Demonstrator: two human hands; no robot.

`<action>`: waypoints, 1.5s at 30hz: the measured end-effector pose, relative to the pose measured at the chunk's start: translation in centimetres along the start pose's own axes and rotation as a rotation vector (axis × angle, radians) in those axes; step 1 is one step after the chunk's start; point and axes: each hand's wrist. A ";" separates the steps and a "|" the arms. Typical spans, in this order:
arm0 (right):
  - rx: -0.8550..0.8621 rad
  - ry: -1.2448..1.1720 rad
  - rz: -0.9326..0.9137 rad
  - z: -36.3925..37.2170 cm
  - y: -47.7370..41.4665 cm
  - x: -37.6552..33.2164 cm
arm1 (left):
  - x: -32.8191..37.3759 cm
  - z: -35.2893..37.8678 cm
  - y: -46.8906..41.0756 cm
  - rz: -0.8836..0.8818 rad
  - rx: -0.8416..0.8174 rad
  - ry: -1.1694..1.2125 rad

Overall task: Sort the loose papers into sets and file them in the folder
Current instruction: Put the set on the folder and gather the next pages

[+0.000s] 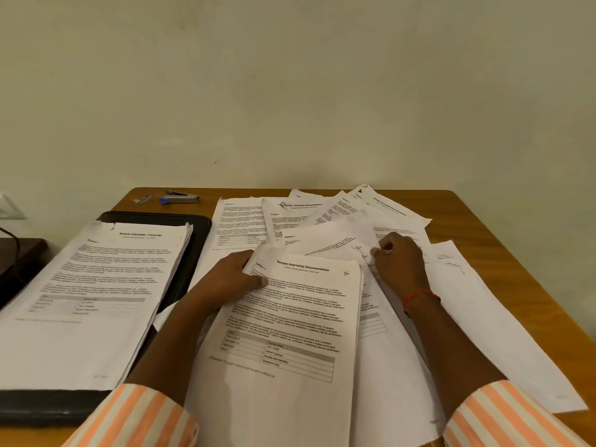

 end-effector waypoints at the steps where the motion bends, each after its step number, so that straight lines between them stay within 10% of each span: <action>1: 0.015 -0.054 0.005 -0.2 0.1 -0.2 | 0.0 0.0 0.0 0.002 -0.001 -0.003; 10: 0.138 -0.425 0.061 -1.6 -0.4 0.0 | 0.3 0.2 0.2 0.014 -0.001 0.048; 22: 0.817 -1.209 0.024 -4.7 -0.8 -0.1 | 0.3 0.2 0.1 0.016 -0.003 0.026; 29: 0.284 -0.906 -0.215 -3.4 -0.1 1.9 | 0.2 0.2 0.3 0.036 0.025 0.116; 35: -0.172 -0.750 -0.064 -0.7 1.2 -1.7 | 1.0 0.4 0.5 0.114 0.219 0.149; 45: -0.072 -0.488 -0.209 0.5 2.3 -2.5 | 1.4 0.8 0.6 0.143 0.447 0.469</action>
Point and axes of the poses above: each hand's wrist, its own y-axis away from the middle knuckle, its own z-axis out of the palm, x = y × z, and after that the axes turned 1 degree about -y, right-handed
